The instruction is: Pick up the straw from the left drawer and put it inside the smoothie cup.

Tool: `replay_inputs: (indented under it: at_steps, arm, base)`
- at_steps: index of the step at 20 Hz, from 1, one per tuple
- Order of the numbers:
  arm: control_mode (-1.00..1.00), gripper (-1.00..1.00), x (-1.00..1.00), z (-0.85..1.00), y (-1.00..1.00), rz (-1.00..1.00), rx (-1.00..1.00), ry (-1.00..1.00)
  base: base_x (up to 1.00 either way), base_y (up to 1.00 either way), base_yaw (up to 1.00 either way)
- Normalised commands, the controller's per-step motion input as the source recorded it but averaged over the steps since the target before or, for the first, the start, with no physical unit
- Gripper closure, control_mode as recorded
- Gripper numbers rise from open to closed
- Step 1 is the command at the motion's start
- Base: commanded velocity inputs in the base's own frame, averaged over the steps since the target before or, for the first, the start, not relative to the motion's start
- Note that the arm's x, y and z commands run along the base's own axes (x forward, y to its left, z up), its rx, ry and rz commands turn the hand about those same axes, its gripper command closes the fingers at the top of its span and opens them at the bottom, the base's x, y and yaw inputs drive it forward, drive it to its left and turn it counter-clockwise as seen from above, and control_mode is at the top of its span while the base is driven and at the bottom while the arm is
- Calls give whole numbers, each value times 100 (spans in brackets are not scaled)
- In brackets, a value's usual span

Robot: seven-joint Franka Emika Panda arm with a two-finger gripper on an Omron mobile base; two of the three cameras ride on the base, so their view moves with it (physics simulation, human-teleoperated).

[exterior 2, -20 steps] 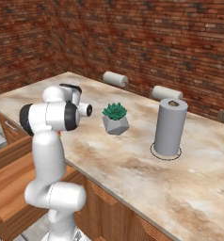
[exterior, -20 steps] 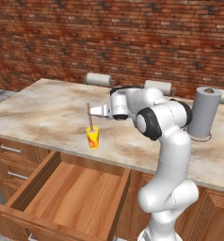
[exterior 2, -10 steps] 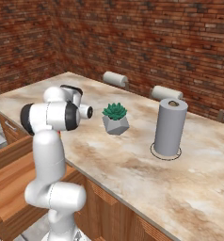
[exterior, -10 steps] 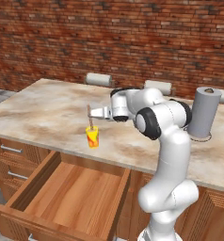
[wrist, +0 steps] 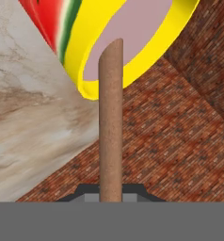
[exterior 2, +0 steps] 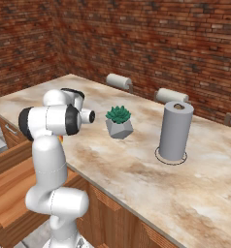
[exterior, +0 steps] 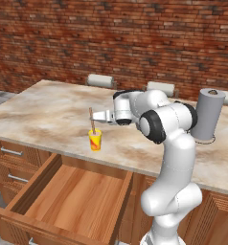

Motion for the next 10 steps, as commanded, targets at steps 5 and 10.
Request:
replay_inputs:
  at_steps: [5, 10]
  arm:
    - [-100, -100, 0, 0, 0, 0, 0, 0]
    - [-100, -100, 0, 0, -7, 0, 0, 0]
  base:
    - [0, 0, 0]
    - [0, 0, 0]
